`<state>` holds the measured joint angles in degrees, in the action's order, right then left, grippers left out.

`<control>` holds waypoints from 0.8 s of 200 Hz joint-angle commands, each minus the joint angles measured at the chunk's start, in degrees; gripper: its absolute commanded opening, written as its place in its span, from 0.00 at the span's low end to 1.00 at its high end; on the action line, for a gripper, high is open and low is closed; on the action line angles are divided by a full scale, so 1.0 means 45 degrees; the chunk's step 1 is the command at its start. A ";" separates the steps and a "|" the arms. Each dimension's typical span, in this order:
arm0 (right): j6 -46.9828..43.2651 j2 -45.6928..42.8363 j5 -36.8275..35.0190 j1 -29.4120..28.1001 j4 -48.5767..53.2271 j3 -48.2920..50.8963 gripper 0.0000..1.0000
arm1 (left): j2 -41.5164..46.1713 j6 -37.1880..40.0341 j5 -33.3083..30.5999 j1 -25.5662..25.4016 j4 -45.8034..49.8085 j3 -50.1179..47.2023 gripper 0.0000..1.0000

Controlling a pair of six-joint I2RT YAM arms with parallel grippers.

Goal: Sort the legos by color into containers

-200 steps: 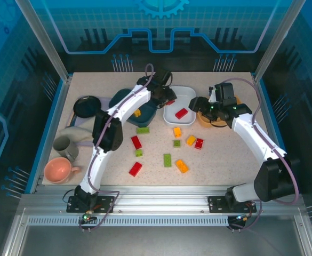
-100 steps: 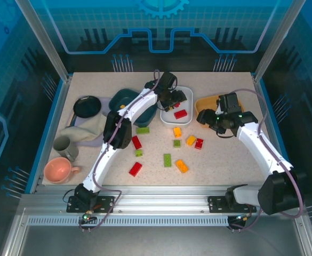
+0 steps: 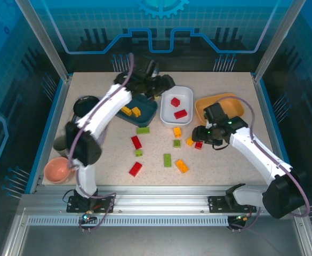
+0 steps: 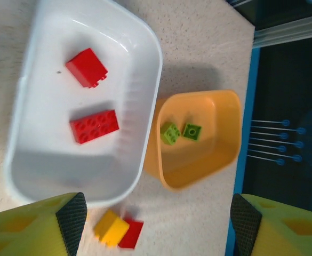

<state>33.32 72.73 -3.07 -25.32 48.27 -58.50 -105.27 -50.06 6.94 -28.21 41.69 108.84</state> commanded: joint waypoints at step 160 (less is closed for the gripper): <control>0.0623 0.8380 -0.0205 -0.2185 -0.1031 -0.3629 0.43 | 1.0263 -0.0613 0.0645 0.0949 -0.2486 -1.4299 0.86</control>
<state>35.03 107.98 -3.92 -35.66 42.92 -72.79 -60.60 -51.88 7.86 -23.94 32.21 45.43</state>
